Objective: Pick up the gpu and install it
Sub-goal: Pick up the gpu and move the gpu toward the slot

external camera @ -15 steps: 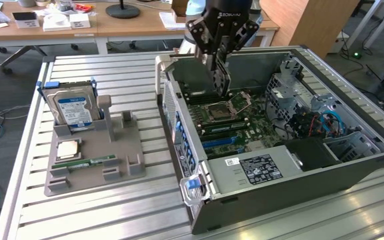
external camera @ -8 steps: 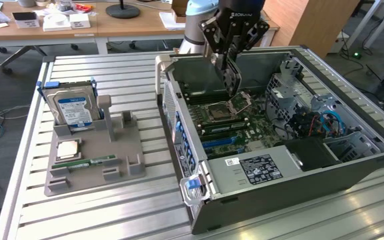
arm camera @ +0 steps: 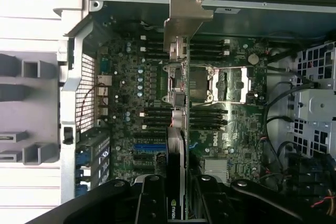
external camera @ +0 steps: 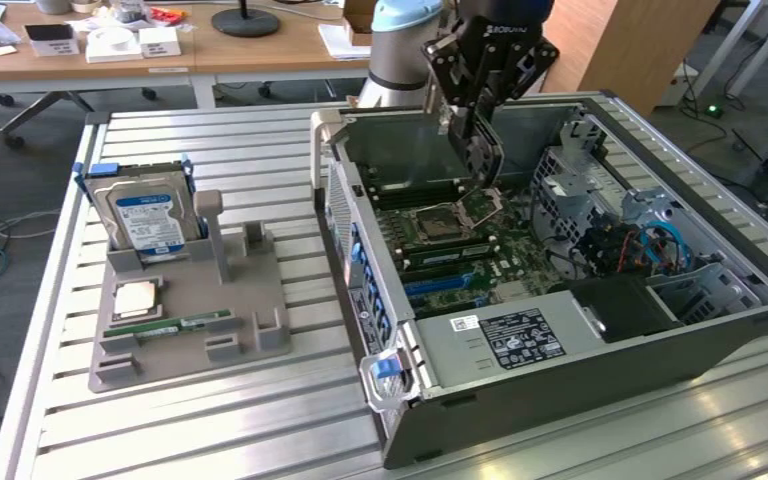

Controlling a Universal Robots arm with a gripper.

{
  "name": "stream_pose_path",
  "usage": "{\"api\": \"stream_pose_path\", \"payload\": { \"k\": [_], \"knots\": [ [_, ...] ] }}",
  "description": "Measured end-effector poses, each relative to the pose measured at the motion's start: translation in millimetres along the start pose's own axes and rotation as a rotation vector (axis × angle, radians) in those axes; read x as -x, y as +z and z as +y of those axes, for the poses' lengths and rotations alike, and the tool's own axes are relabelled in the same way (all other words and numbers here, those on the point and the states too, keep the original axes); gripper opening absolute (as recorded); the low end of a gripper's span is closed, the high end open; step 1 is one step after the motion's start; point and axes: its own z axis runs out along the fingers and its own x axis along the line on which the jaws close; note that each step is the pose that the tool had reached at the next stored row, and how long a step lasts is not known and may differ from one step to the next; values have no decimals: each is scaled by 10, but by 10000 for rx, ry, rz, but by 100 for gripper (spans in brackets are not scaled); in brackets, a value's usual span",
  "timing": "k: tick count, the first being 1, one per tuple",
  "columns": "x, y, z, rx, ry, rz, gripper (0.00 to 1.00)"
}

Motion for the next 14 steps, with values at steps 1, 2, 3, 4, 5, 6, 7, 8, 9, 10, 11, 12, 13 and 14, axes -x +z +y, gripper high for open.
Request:
{"api": "stream_pose_path", "payload": {
  "k": [1,2,3,4,5,6,7,8,9,10,11,12,13,14],
  "knots": [
    [25,1,0,1,0,0,26],
    [50,1,-1,0,-1,0,26],
    [75,2,-1,0,-2,0,26],
    [98,3,-1,0,-1,1,26],
    [121,3,-1,1,0,0,26],
    [144,4,-2,0,0,0,26],
    [168,5,-2,1,0,0,26],
    [191,5,-2,1,-1,0,26],
    [214,6,-3,0,-2,0,26],
    [239,6,-3,0,-1,0,26],
    [260,7,-3,0,0,0,26],
    [280,8,-3,0,0,0,26],
    [296,8,-3,0,0,0,26],
    [305,8,-4,1,-1,0,26]
  ]
}}
